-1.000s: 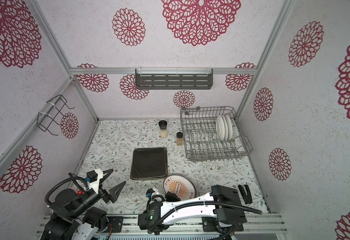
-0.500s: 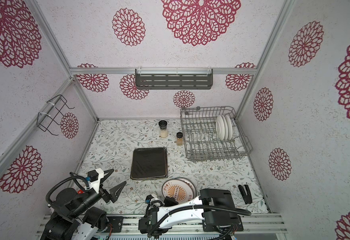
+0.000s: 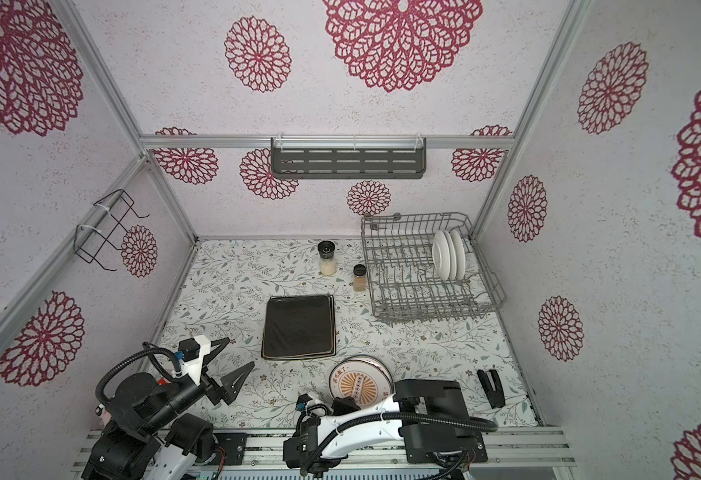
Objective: Unload the plates from the dish rack
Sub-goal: 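Lower the held plate on its edge onto the sunburst plate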
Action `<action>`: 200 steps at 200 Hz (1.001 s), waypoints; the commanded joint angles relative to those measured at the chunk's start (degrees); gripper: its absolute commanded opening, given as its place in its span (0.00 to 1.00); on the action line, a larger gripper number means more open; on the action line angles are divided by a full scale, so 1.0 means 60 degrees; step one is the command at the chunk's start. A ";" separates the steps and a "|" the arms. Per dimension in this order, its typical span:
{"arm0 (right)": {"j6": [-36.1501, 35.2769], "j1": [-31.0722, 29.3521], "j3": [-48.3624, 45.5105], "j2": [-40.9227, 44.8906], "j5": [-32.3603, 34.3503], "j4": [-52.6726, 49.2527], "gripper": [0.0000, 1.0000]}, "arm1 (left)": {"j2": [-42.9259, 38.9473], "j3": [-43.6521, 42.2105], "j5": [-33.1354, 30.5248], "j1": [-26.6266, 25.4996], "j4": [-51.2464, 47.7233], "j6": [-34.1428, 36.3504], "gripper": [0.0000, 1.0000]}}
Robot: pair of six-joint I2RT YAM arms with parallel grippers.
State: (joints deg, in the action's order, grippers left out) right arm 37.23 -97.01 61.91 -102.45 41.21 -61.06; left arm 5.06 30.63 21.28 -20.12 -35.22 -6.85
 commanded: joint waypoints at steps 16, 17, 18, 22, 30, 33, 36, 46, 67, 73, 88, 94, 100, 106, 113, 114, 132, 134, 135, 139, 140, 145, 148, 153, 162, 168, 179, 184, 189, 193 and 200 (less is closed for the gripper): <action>-0.0144 -0.0032 -0.0217 0.0217 -0.0069 0.0130 0.34 | 0.0182 -0.0022 -0.0001 -0.0073 0.0007 0.0248 0.97; -0.0142 -0.0032 -0.0221 0.0223 -0.0078 0.0143 0.34 | 0.0182 -0.0015 -0.0001 -0.0066 0.0009 0.0248 0.97; -0.0156 -0.0032 -0.0223 0.0234 -0.0089 0.0157 0.34 | 0.0182 -0.0019 -0.0001 -0.0063 0.0010 0.0248 0.97; -0.0189 -0.0033 -0.0246 0.0243 -0.0100 0.0179 0.35 | 0.0189 -0.0015 -0.0001 -0.0061 0.0004 0.0248 0.97; -0.0218 -0.0031 -0.0269 0.0258 -0.0139 0.0236 0.36 | 0.0189 -0.0022 -0.0001 -0.0068 -0.0002 0.0248 0.97; -0.0228 -0.0027 -0.0282 0.0259 -0.0155 0.0255 0.36 | 0.0196 -0.0022 -0.0001 -0.0065 -0.0003 0.0248 0.97; -0.0243 -0.0028 -0.0297 0.0272 -0.0159 0.0268 0.36 | 0.0197 -0.0019 -0.0001 -0.0070 -0.0004 0.0248 0.97; -0.0260 -0.0032 -0.0327 0.0289 -0.0186 0.0283 0.37 | 0.0200 -0.0022 -0.0011 -0.0070 -0.0003 0.0248 0.97; -0.0346 -0.0019 -0.0394 0.0344 -0.0275 0.0396 0.38 | 0.0211 -0.0022 -0.0001 -0.0060 -0.0004 0.0248 0.97; -0.0393 -0.0032 -0.0415 0.0359 -0.0329 0.0450 0.39 | 0.0207 -0.0021 -0.0001 -0.0069 0.0007 0.0248 0.97; -0.0510 -0.0032 -0.0485 0.0418 -0.0386 0.0608 0.41 | 0.0210 -0.0026 -0.0001 -0.0071 0.0004 0.0248 0.97; -0.0562 -0.0032 -0.0526 0.0462 -0.0433 0.0690 0.43 | 0.0216 -0.0031 0.0017 -0.0065 0.0010 0.0235 0.97; -0.0636 -0.0030 -0.0574 0.0504 -0.0499 0.0798 0.46 | 0.0226 -0.0033 0.0087 -0.0074 0.0011 0.0206 0.97; -0.0671 -0.0032 -0.0638 0.0545 -0.0563 0.0858 0.50 | 0.0233 -0.0037 0.0203 -0.0088 0.0012 0.0206 0.97; -0.0712 -0.0024 -0.0683 0.0591 -0.0604 0.0927 0.53 | 0.0248 -0.0036 0.0274 -0.0118 0.0020 0.0215 0.97; -0.0712 -0.0028 -0.0689 0.0601 -0.0609 0.0927 0.53 | 0.0244 -0.0044 0.0276 -0.0118 0.0016 0.0217 0.97; -0.0873 -0.0011 -0.0749 0.0682 -0.0672 0.0985 0.55 | 0.0285 -0.0052 0.0234 -0.0192 0.0011 0.0202 0.97; -0.0877 -0.0005 -0.0752 0.0695 -0.0683 0.0990 0.55 | 0.0296 -0.0052 0.0233 -0.0210 0.0011 0.0204 0.97; -0.0883 -0.0004 -0.0752 0.0704 -0.0692 0.0991 0.55 | 0.0297 -0.0044 0.0233 -0.0208 0.0018 0.0204 0.97; -0.0898 0.0018 -0.0750 0.0719 -0.0702 0.0997 0.56 | 0.0299 -0.0051 0.0220 -0.0214 0.0011 0.0205 0.97; -0.0900 0.0015 -0.0751 0.0724 -0.0709 0.1002 0.56 | 0.0299 -0.0051 0.0219 -0.0225 0.0011 0.0205 0.97; -0.0938 0.0033 -0.0753 0.0743 -0.0740 0.1032 0.56 | 0.0299 -0.0050 0.0206 -0.0233 0.0011 0.0194 0.97; -0.0953 0.0036 -0.0766 0.0756 -0.0761 0.1048 0.56 | 0.0299 -0.0051 0.0193 -0.0223 0.0018 0.0200 0.97; -0.0960 0.0041 -0.0769 0.0771 -0.0788 0.1066 0.56 | 0.0299 -0.0052 0.0168 -0.0226 0.0012 0.0203 0.97; -0.0972 0.0058 -0.0782 0.0787 -0.0802 0.1086 0.56 | 0.0294 -0.0052 0.0160 -0.0236 0.0011 0.0203 0.97; -0.1017 0.0070 -0.0782 0.0808 -0.0827 0.1103 0.56 | 0.0292 -0.0051 0.0160 -0.0236 0.0011 0.0204 0.97; -0.1115 0.0084 -0.0800 0.0832 -0.0936 0.1208 0.57 | 0.0292 -0.0051 0.0173 -0.0252 0.0011 0.0204 0.97; -0.1138 0.0087 -0.0811 0.0832 -0.0964 0.1238 0.57 | 0.0299 -0.0052 0.0174 -0.0264 0.0011 0.0205 0.97; -0.1162 0.0085 -0.0808 0.0831 -0.1005 0.1258 0.57 | 0.0286 -0.0052 0.0174 -0.0259 0.0010 0.0194 0.97; -0.1194 0.0085 -0.0817 0.0831 -0.1033 0.1290 0.57 | 0.0287 -0.0052 0.0174 -0.0255 0.0011 0.0204 0.97; -0.1235 0.0097 -0.0812 0.0831 -0.1068 0.1312 0.57 | 0.0285 -0.0052 0.0163 -0.0279 0.0017 0.0203 0.97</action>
State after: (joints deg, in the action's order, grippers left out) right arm 31.46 -96.55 57.49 -99.59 38.15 -54.65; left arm 6.48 30.63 21.96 -21.19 -35.42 -6.85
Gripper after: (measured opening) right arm 0.570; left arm 0.971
